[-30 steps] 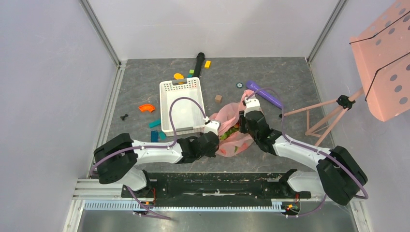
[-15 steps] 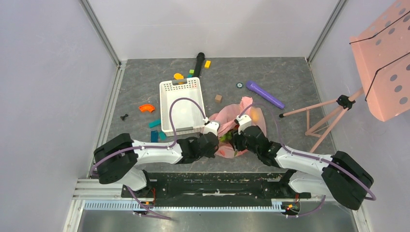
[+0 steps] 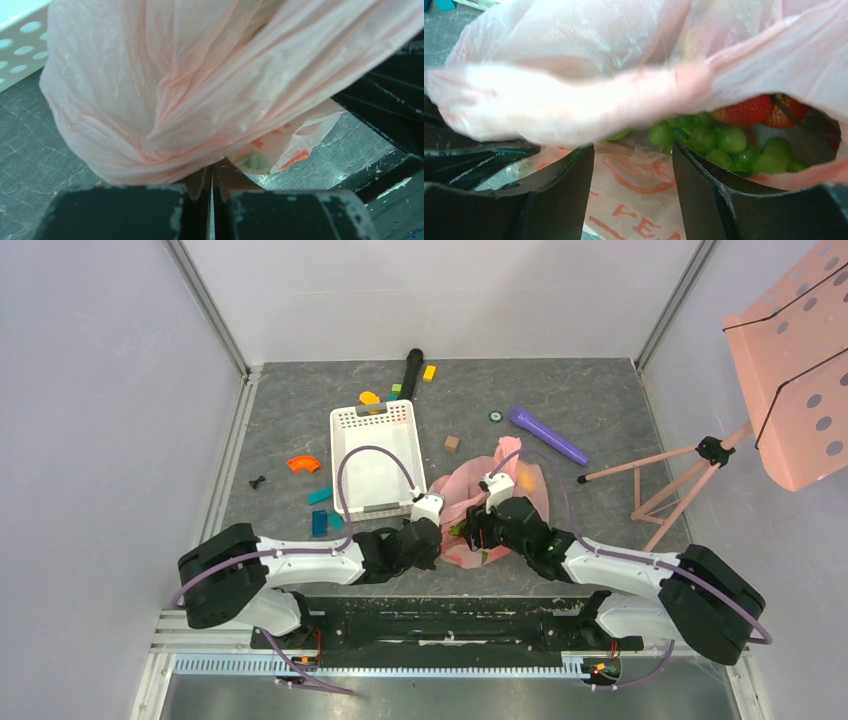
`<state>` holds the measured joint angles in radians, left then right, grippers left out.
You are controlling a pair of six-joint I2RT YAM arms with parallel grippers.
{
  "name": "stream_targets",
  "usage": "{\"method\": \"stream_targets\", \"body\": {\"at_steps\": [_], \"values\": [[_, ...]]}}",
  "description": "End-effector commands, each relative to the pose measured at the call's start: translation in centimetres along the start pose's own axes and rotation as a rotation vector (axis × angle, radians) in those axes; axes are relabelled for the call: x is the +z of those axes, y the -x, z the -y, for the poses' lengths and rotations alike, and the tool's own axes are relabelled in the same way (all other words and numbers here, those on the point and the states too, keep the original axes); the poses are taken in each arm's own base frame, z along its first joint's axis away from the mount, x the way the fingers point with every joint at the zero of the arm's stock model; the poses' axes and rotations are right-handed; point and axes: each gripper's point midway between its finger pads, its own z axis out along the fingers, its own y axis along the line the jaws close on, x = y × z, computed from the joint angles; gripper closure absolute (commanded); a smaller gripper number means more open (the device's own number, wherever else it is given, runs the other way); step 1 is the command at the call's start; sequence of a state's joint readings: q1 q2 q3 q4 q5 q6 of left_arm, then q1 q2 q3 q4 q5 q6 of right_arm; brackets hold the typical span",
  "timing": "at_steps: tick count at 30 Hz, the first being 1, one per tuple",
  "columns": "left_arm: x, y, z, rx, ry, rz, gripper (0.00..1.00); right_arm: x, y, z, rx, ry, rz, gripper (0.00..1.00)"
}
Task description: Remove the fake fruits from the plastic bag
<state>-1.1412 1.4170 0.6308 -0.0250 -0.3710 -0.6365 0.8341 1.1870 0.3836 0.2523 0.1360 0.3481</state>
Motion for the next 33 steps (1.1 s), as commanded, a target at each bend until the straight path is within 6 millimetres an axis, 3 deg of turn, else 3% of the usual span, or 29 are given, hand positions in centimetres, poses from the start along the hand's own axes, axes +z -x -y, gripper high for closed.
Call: {"method": "stream_targets", "body": {"at_steps": [1, 4, 6, 9, 21, 29, 33], "values": [[-0.5, 0.1, -1.1, -0.054, 0.042, 0.036, 0.98, 1.1, 3.3, -1.8, 0.041, 0.045, 0.074, 0.37], [-0.5, -0.3, -1.6, -0.060, 0.051, 0.034, 0.98, 1.0, 3.8, -2.4, 0.054, 0.075, 0.098, 0.33], [-0.5, -0.6, -1.8, -0.062, 0.057, 0.031, 0.98, 1.0, 4.0, -2.4, 0.058, 0.074, 0.110, 0.22], [-0.5, -0.8, -2.0, -0.064, 0.061, 0.032, 0.98, 1.2, 4.2, -2.4, 0.055, 0.064, 0.110, 0.15], [-0.3, -0.9, -2.5, -0.068, 0.074, 0.032, 0.98, 3.8, 3.7, -3.2, 0.045, 0.087, 0.068, 0.13], [-0.3, -0.9, -2.6, -0.067, 0.076, 0.034, 0.98, 5.7, 2.8, -3.6, 0.051, 0.093, 0.030, 0.03], [-0.3, -0.9, -2.7, -0.069, 0.076, 0.035, 0.98, 6.3, 2.3, -3.9, 0.057, 0.107, 0.013, 0.12]]}}
